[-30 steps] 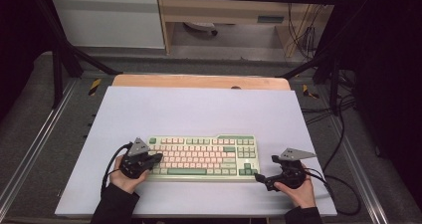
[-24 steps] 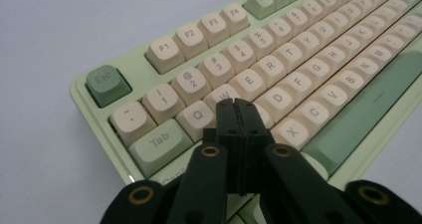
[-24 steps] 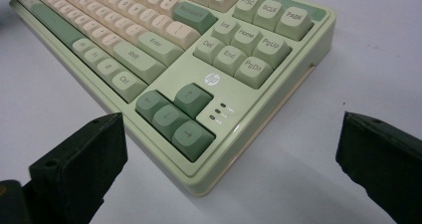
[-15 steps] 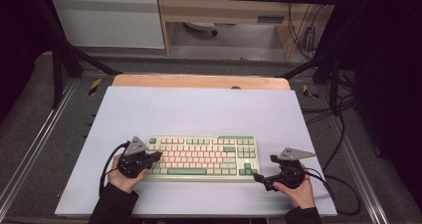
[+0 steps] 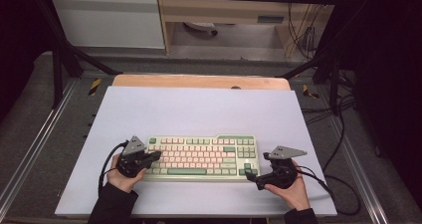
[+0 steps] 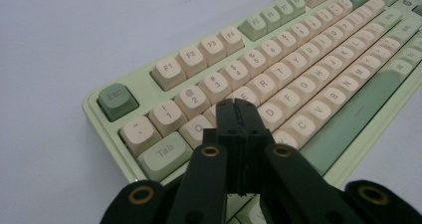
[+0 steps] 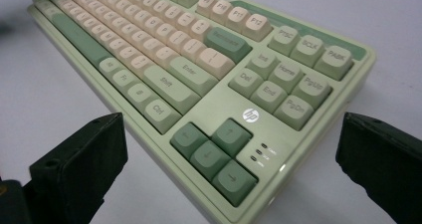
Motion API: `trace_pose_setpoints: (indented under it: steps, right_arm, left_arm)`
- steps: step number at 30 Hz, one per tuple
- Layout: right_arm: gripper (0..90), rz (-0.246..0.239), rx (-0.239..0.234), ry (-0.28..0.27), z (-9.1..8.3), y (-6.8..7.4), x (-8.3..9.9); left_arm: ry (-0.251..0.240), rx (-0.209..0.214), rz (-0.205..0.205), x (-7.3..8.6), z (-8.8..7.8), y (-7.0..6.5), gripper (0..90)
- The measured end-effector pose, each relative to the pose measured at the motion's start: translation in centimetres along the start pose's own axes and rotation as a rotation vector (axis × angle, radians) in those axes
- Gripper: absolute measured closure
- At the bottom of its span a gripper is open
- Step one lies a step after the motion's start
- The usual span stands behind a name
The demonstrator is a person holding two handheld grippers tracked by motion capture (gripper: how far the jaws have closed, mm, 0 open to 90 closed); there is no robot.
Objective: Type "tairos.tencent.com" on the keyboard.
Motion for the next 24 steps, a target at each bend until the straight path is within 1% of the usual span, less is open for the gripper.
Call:
trace_pose_setpoints:
  steps: [6, 9, 11, 12, 14, 16, 20, 22, 24]
  right_arm:
    - [7.9, -0.025, -0.017, -0.017, 0.6, 1.3, -1.3]
    - [13.3, -0.036, -0.038, -0.029, 1.0, 2.1, -2.2]
    - [17.1, -0.034, -0.054, -0.032, 1.3, 2.6, -2.7]
    - [19.1, -0.043, -0.061, -0.032, 1.4, 2.8, -2.9]
    - [23.8, -0.041, -0.068, -0.034, 1.7, 3.2, -3.2]
    - [27.8, -0.041, -0.087, -0.041, 1.9, 3.6, -3.6]
    - [35.8, -0.053, -0.098, -0.034, 2.3, 4.2, -4.1]
    - [39.3, -0.051, -0.107, -0.036, 2.5, 4.6, -4.4]
    - [44.0, -0.062, -0.106, -0.038, 2.6, 4.8, -4.7]
  left_arm:
    - [-0.001, 0.000, 0.003, 0.0, 0.0, 0.0, 90.0]
    - [-0.002, 0.000, 0.003, 0.0, 0.0, 0.0, 90.0]
    - [0.001, 0.002, 0.004, 0.0, 0.0, -0.1, 90.0]
    - [0.000, 0.002, 0.004, 0.0, 0.1, -0.1, 90.0]
    - [0.000, 0.002, 0.005, 0.0, 0.0, -0.1, 90.0]
    - [-0.003, 0.002, 0.004, 0.0, 0.0, 0.0, 90.0]
    - [-0.004, -0.001, 0.002, 0.0, 0.0, 0.0, 90.0]
    - [-0.002, 0.001, 0.004, 0.0, 0.0, 0.0, 90.0]
    - [-0.003, 0.001, 0.005, 0.0, 0.0, 0.0, 90.0]
Point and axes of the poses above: each handheld gripper's, and its own axes: z roughly forward along the jaws, x roughly out of its underside, y roughly to its left, the point moved 10 cm from there along z, roughly forward along the jaws, and after that the axes turned 11 degrees about y, right-handed, at the moved point
